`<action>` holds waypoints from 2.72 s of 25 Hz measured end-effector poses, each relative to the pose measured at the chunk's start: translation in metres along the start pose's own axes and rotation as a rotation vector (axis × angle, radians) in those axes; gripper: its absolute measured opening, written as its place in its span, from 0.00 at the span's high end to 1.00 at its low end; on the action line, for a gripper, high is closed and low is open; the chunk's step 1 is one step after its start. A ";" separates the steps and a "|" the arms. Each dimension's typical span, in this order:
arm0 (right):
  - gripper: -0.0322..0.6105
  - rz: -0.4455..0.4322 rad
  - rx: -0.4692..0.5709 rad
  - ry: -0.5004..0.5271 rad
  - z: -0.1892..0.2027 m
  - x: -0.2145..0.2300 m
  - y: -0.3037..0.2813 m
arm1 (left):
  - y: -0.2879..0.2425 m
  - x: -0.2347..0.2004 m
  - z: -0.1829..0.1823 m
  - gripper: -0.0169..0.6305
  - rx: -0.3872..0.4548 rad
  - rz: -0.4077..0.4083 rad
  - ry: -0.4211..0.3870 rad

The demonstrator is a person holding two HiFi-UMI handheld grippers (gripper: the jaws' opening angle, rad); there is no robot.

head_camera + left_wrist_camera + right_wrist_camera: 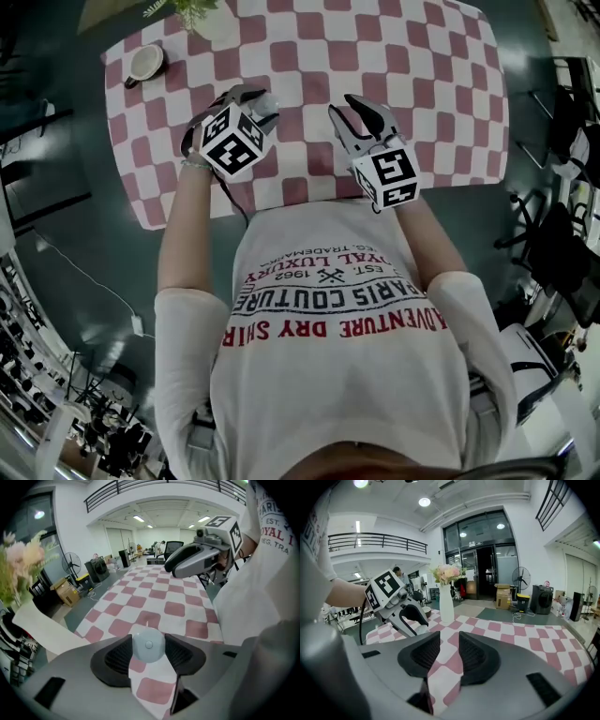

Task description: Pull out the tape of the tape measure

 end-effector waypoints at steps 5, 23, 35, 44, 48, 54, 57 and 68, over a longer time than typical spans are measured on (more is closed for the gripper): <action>0.74 -0.130 -0.022 0.077 -0.015 0.004 0.013 | 0.031 0.012 -0.039 0.61 0.071 -0.022 -0.109; 0.83 -0.429 -0.310 0.338 -0.023 0.005 0.019 | 0.034 0.050 -0.107 0.61 0.074 0.118 -0.321; 0.90 -0.506 -0.485 0.466 -0.016 0.003 0.003 | 0.027 0.058 -0.106 0.61 0.069 0.140 -0.389; 0.90 -0.485 -0.473 0.393 -0.016 0.009 0.001 | 0.025 0.055 -0.099 0.61 0.080 0.119 -0.300; 0.90 -0.430 -0.455 0.334 -0.017 0.019 0.006 | 0.023 0.051 -0.094 0.61 0.074 0.091 -0.253; 0.90 -0.312 -0.397 0.223 -0.013 0.038 0.015 | 0.022 0.042 -0.094 0.61 0.097 0.049 -0.149; 0.90 -0.255 -0.375 0.168 -0.010 0.043 0.018 | 0.021 0.040 -0.099 0.62 0.115 0.033 -0.100; 0.90 -0.089 -0.302 0.043 0.001 0.069 0.042 | 0.027 0.021 -0.098 0.62 0.119 -0.060 -0.056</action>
Point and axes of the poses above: the fingertips, and each gripper's own axes: y backward along the fingers, x to its right, z out of its underside, the point moved 9 cm from there along y, backward along the fingers, and after that the axes turned 15 degrees about -z, right-handed, at the moved point
